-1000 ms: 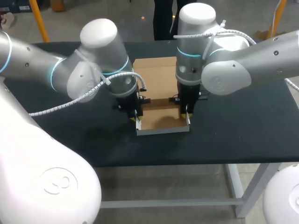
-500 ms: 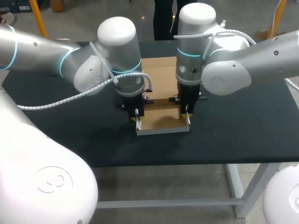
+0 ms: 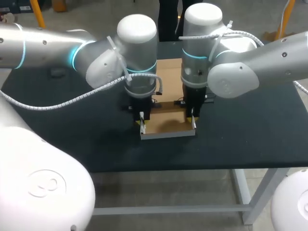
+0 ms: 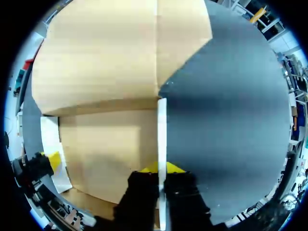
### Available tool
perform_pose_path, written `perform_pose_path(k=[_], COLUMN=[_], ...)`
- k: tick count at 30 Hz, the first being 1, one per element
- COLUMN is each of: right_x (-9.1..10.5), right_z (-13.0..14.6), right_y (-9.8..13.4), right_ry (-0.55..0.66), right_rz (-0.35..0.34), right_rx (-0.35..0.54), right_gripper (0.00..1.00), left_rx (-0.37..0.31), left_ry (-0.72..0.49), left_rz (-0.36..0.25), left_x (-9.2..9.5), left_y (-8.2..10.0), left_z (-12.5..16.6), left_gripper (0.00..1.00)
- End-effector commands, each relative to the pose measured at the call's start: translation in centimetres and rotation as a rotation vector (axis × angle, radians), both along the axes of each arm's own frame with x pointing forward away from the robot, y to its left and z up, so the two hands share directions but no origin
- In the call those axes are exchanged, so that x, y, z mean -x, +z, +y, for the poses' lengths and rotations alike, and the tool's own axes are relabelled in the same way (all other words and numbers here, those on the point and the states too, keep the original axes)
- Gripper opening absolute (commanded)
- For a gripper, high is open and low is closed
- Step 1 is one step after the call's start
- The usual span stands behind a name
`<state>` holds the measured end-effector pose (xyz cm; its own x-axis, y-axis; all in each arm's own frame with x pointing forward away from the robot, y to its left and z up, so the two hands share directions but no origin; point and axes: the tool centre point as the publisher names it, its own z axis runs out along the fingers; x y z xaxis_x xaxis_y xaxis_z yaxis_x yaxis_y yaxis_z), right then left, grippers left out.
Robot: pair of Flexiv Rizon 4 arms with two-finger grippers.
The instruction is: Assemble the packaging by folding the flat box into shape, placing the metal phone stand inside, and closing the box properly
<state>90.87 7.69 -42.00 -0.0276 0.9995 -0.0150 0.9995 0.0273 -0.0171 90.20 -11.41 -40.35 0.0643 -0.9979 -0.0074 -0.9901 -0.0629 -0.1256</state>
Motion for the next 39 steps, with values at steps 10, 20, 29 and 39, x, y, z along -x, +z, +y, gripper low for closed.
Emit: perform_pose_path(k=[10, 20, 29, 39], right_x=[0.0, 0.2, 0.1, 0.0], right_z=[0.5, 0.3, 0.4, 0.6], right_y=[0.1, -0.2, -0.2, -0.5], right_ry=[0.002, -0.01, -0.005, 0.001], right_rz=[0.003, 0.014, 0.014, 0.02], right_rx=[0.001, 0.004, 0.01, 0.013], right_gripper=[0.0, 0.0, 0.0, 0.0], left_rx=[-0.11, -0.006, 0.011, 0.051], left_ry=[0.018, -0.001, -0.006, -0.02], left_rz=[-0.011, -0.006, -0.009, -0.003], left_x=[-0.2, 0.0, 0.0, 0.1], left_y=[-2.3, -1.8, -1.7, -1.5], left_z=[-0.5, -0.2, 0.0, -0.1], left_gripper=[0.0, 0.0, 0.0, 0.0])
